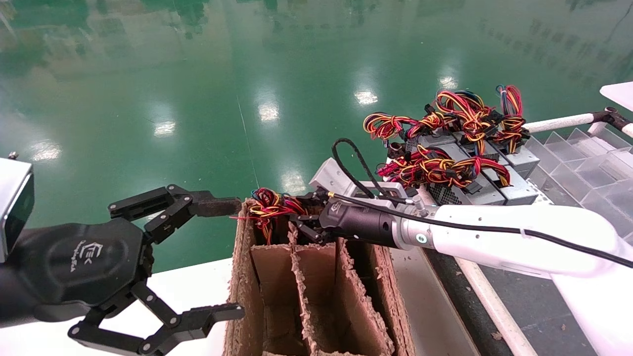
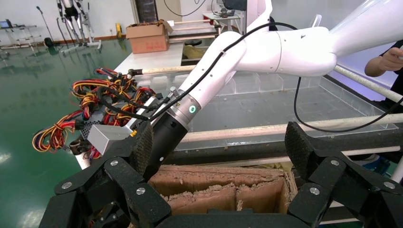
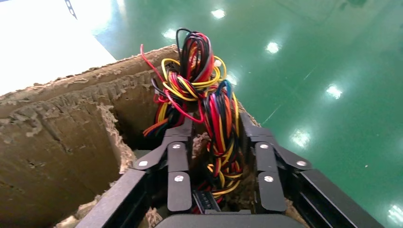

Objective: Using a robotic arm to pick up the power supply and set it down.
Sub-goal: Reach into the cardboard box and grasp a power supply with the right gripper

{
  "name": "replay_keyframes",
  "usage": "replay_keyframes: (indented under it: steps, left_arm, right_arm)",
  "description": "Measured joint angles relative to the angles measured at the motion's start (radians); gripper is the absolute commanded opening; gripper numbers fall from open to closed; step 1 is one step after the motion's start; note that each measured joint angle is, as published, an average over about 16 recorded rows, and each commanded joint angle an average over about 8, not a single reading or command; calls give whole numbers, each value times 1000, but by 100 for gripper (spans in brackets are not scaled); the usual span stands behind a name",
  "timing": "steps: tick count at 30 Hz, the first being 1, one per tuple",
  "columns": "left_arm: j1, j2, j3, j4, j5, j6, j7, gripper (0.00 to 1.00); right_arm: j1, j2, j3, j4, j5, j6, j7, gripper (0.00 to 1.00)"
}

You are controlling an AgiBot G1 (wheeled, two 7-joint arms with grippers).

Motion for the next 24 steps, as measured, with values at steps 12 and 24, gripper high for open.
replay_keyframes:
  steps: [12,24]
  left_arm:
    - [0,0,0,0,0,0,0,100]
    - [0,0,0,0,0,0,0,100]
  right_arm:
    - [2,3,17,-27,27,1,-22,0]
    - [26,43,69,-39,106,-28,-30,0]
